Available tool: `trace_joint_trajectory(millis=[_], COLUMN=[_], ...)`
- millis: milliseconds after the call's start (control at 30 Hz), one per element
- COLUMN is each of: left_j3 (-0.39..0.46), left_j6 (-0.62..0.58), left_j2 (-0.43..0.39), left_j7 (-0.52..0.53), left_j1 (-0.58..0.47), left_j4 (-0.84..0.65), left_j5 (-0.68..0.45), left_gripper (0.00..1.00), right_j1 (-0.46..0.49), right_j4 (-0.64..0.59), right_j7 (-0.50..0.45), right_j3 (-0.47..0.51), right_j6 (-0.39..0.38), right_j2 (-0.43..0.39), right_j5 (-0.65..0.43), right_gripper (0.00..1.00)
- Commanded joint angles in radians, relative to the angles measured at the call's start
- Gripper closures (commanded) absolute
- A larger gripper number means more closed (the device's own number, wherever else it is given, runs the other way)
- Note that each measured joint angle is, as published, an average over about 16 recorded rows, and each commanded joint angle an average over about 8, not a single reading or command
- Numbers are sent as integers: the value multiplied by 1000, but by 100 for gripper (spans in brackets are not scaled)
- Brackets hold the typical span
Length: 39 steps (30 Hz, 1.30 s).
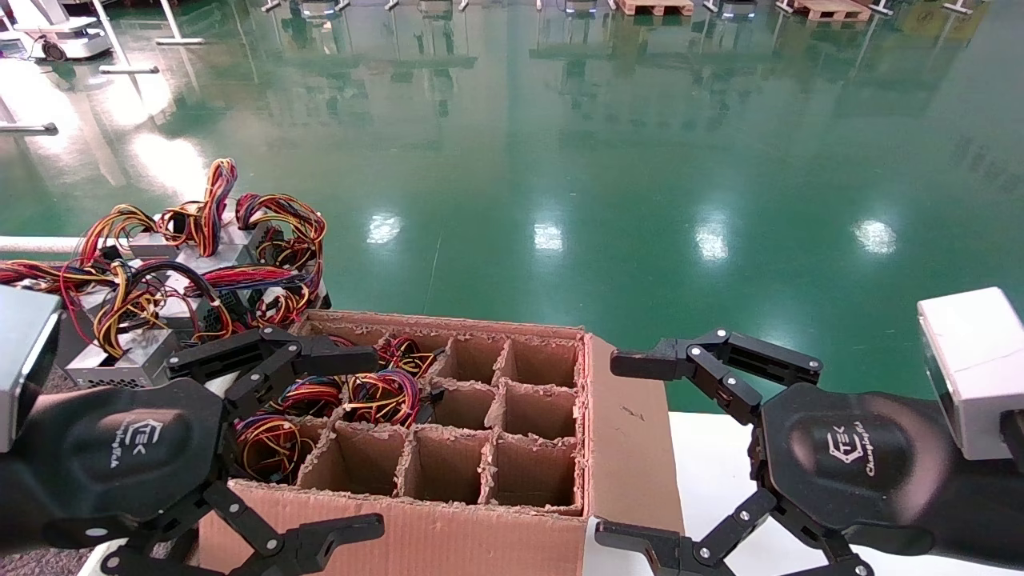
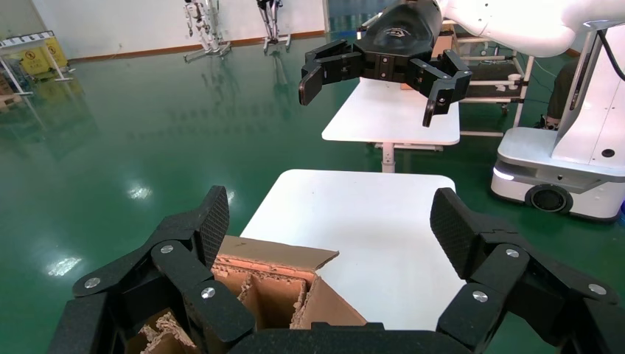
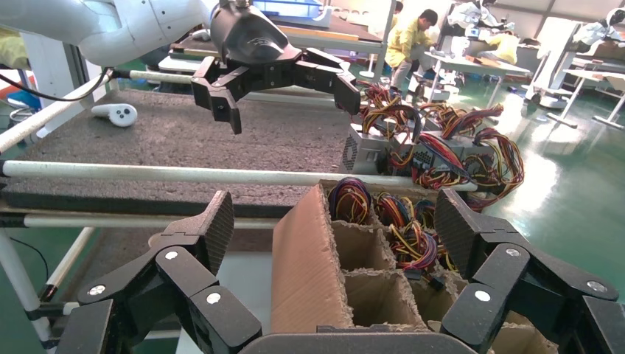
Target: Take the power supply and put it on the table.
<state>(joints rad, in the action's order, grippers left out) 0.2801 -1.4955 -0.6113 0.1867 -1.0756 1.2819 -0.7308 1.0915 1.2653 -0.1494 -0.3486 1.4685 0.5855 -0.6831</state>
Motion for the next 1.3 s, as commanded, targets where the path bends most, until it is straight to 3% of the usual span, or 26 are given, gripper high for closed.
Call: trace_joint_trajectory(millis=[33,1300], left_j3=[0,0], left_j6=[0,0], left_j2=[0,0], left_j7=[0,0], left_j1=[0,0], left_j4=[0,0], left_j5=[0,0], left_gripper=[0,0], right_j1=[0,0], right_j4=[0,0], right_j7=[0,0], right_j3=[0,0], right_j6=[0,0], right_j2=[0,0], right_j5=[0,0], right_gripper=[0,0])
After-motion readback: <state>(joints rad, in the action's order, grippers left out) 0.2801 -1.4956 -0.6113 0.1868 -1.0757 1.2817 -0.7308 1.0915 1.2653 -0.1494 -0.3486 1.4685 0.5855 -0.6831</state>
